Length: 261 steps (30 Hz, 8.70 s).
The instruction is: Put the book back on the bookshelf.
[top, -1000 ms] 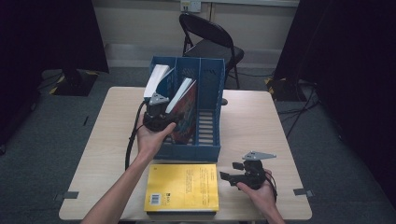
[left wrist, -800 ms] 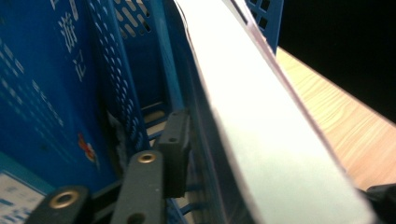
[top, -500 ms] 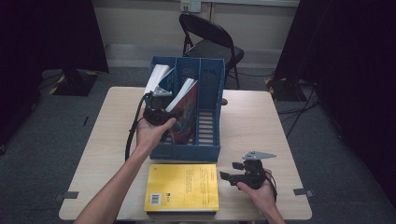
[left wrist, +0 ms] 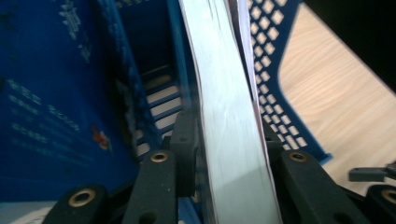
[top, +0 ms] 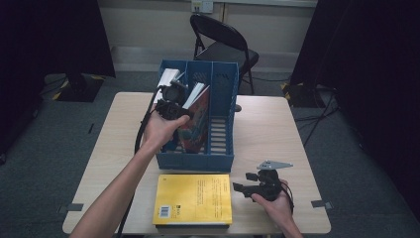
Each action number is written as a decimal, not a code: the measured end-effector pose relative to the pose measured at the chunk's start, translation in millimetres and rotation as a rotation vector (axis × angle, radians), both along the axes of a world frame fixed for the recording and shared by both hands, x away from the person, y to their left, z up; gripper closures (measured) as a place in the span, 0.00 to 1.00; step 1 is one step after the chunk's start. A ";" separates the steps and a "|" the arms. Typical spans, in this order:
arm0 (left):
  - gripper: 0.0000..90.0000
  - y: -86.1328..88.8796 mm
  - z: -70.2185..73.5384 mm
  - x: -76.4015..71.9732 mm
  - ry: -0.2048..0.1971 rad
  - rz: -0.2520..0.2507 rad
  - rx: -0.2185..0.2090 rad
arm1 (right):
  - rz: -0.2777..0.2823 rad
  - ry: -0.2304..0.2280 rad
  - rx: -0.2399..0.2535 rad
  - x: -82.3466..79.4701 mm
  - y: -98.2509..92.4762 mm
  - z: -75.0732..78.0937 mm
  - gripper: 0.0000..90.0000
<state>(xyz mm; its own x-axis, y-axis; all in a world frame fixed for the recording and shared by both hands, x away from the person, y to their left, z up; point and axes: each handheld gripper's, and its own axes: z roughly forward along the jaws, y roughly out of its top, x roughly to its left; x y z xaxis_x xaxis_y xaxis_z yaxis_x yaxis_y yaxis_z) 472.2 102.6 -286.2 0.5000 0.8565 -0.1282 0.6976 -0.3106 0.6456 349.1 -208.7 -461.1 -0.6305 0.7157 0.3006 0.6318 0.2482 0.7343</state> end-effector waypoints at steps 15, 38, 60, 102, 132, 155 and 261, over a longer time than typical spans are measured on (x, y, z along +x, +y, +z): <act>0.76 -7.6 9.7 29.3 0.249 -0.021 0.085 | 0.006 0.006 0.002 0.8 0.2 -0.7 0.27; 0.77 -26.0 -2.7 62.0 0.399 0.003 0.231 | 0.023 0.018 0.023 0.0 -3.7 0.1 0.28; 0.82 -21.7 -0.4 76.2 0.404 0.126 0.175 | 0.026 0.031 0.028 1.0 -4.6 -1.7 0.28; 0.81 -39.2 2.8 96.3 0.262 0.283 0.175 | 0.045 0.042 0.023 0.6 -3.5 -3.3 0.27; 0.68 -13.7 -8.8 58.7 0.135 0.162 0.082 | 0.042 0.047 0.012 1.2 1.5 -4.0 0.27; 0.58 -8.7 -19.7 32.2 0.061 0.019 0.120 | 0.042 0.047 0.013 1.4 1.6 -3.9 0.27; 0.61 71.4 -160.7 -135.8 -0.006 -0.318 -0.156 | 0.206 -0.053 -0.079 -44.5 44.5 10.8 0.59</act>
